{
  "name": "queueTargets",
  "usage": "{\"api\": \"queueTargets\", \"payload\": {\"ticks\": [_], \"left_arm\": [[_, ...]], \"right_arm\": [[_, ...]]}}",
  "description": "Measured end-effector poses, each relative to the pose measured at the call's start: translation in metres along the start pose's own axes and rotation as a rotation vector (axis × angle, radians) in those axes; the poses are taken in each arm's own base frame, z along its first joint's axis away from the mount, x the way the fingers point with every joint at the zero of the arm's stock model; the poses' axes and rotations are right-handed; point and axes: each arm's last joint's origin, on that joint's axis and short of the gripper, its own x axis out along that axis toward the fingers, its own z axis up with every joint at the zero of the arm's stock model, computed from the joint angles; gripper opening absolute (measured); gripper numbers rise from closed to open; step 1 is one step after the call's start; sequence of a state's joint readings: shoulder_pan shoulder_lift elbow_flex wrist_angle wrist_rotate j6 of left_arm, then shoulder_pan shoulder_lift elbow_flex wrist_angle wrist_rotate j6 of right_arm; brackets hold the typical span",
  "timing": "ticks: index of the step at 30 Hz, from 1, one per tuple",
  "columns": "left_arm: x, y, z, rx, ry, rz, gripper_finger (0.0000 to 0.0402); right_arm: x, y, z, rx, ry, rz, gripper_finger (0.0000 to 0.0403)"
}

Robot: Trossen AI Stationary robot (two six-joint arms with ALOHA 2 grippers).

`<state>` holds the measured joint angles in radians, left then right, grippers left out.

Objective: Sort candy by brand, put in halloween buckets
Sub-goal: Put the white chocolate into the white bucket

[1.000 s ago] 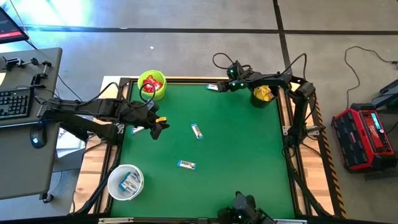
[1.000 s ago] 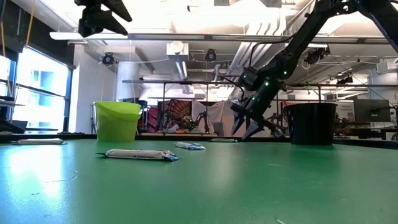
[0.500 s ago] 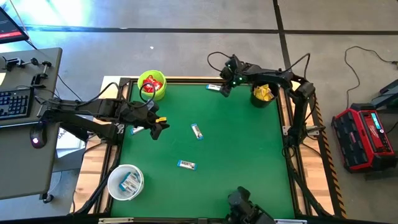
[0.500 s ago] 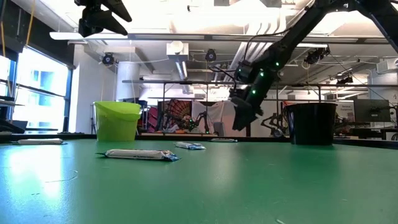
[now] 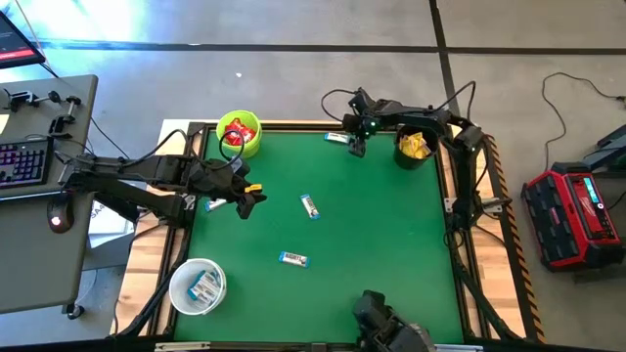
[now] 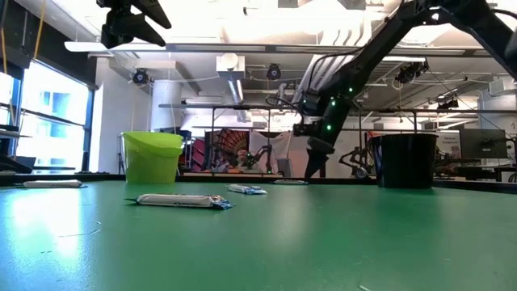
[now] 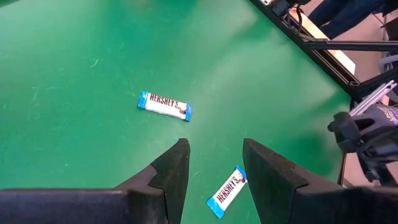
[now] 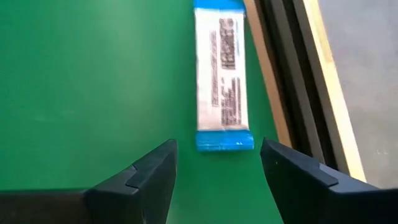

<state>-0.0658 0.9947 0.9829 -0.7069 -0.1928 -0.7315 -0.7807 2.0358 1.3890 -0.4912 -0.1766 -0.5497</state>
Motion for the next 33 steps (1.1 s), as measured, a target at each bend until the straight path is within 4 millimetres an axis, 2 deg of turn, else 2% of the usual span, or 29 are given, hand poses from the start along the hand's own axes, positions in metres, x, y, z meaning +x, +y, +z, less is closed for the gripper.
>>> {"api": "queueTargets", "payload": {"ticks": [4, 13, 19, 24, 33], "left_arm": [[0.0, 0.0, 0.0, 0.0, 0.0, 0.0, 0.0142], [0.0, 0.0, 0.0, -0.008, 0.001, 0.001, 0.0142], [0.0, 0.0, 0.0, -0.008, 0.002, 0.002, 0.0142], [0.0, 0.0, 0.0, -0.017, 0.002, 0.001, 0.0142], [0.0, 0.0, 0.0, -0.025, 0.007, -0.003, 0.0142]], "right_arm": [[0.008, -0.001, -0.003, 0.009, 0.028, -0.017, 0.0223], [0.011, -0.004, 0.003, -0.005, -0.047, -0.033, 0.0222], [0.022, -0.003, -0.001, 0.023, -0.029, -0.004, 0.0203], [0.024, -0.002, -0.002, 0.055, -0.016, 0.001, 0.0163], [0.024, 0.0, -0.004, 0.061, 0.003, 0.018, 0.0053]]}}
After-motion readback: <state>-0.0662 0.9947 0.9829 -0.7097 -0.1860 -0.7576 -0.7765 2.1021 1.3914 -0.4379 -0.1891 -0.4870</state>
